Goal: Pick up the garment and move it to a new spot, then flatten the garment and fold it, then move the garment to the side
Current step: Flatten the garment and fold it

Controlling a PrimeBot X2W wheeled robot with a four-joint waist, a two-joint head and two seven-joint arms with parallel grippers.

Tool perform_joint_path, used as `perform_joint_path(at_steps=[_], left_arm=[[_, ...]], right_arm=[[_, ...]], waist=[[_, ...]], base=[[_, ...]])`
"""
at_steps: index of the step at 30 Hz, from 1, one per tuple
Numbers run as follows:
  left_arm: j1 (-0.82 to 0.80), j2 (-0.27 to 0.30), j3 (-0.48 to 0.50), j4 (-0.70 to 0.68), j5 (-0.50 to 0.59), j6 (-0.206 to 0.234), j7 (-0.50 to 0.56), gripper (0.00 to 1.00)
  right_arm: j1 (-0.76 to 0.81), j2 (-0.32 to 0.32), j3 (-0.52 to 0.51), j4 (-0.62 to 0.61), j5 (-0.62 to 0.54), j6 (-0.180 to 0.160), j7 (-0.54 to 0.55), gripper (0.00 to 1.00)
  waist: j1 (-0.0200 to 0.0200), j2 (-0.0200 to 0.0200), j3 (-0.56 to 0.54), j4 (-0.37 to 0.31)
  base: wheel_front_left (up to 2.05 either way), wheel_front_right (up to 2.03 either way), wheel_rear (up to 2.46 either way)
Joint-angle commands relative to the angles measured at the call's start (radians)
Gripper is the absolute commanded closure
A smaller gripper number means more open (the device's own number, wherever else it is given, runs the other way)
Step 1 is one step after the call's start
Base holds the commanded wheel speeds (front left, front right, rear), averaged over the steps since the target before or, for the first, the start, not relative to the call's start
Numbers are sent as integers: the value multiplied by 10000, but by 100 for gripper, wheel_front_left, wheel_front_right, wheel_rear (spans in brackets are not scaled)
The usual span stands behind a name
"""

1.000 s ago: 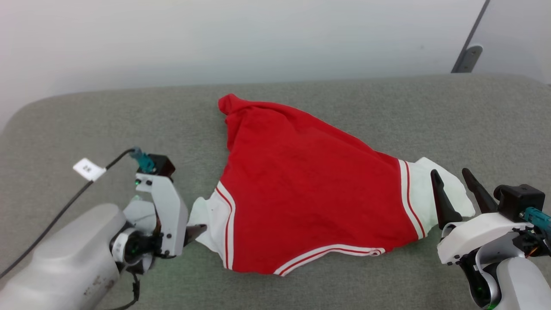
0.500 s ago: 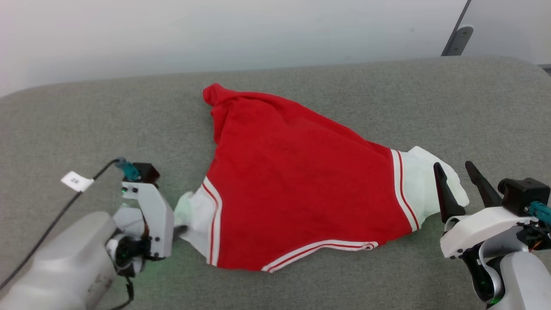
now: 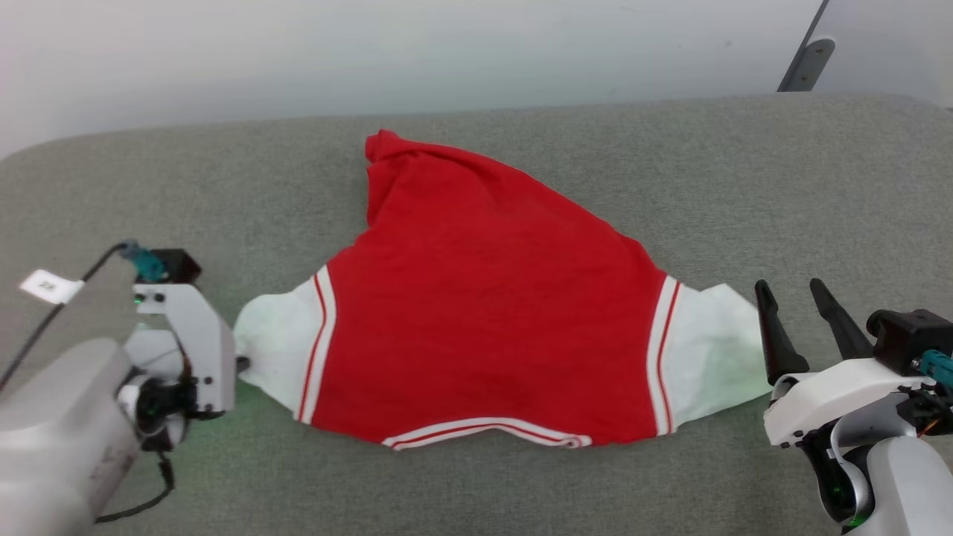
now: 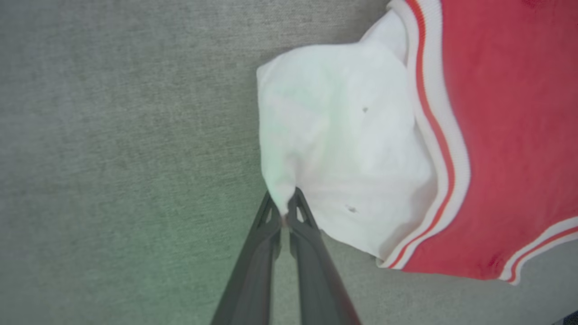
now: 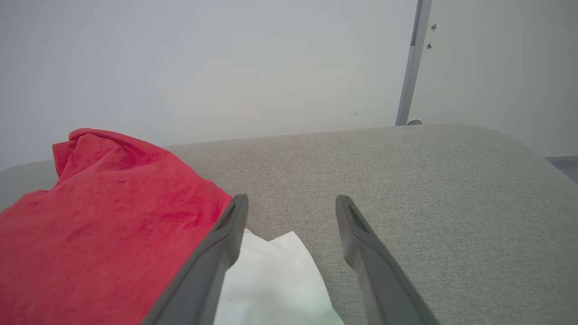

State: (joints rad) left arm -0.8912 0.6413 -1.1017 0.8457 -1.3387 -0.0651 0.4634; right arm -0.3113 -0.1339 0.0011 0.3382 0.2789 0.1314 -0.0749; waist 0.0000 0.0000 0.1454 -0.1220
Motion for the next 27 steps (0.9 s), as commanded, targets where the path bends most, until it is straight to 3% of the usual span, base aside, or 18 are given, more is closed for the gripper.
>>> perform_joint_path(at_steps=[1, 14, 23, 27], left_arm=[[131, 178, 41, -108, -131, 148, 80, 100], [1688, 1101, 152, -1808, -781, 1682, 490, 100], [2274, 1452, 212, -2895, -933, 2085, 236, 100], [2425, 1540, 236, -3313, -963, 2259, 141, 100]], right_arm=[[105, 48, -25, 18, -35, -15, -32, 0], [13, 128, 5, 97, 51, -15, -82, 0], [216, 31, 54, 224, 229, -15, 416, 0], [391, -75, 364, 299, 539, -15, 1578, 0]], waist=[[0, 0, -14, 31], [0, 0, 129, 94], [0, 0, 134, 27], [0, 0, 112, 41]], base=[[0, 0, 0], [0, 0, 0], [0, 0, 0], [0, 0, 0]])
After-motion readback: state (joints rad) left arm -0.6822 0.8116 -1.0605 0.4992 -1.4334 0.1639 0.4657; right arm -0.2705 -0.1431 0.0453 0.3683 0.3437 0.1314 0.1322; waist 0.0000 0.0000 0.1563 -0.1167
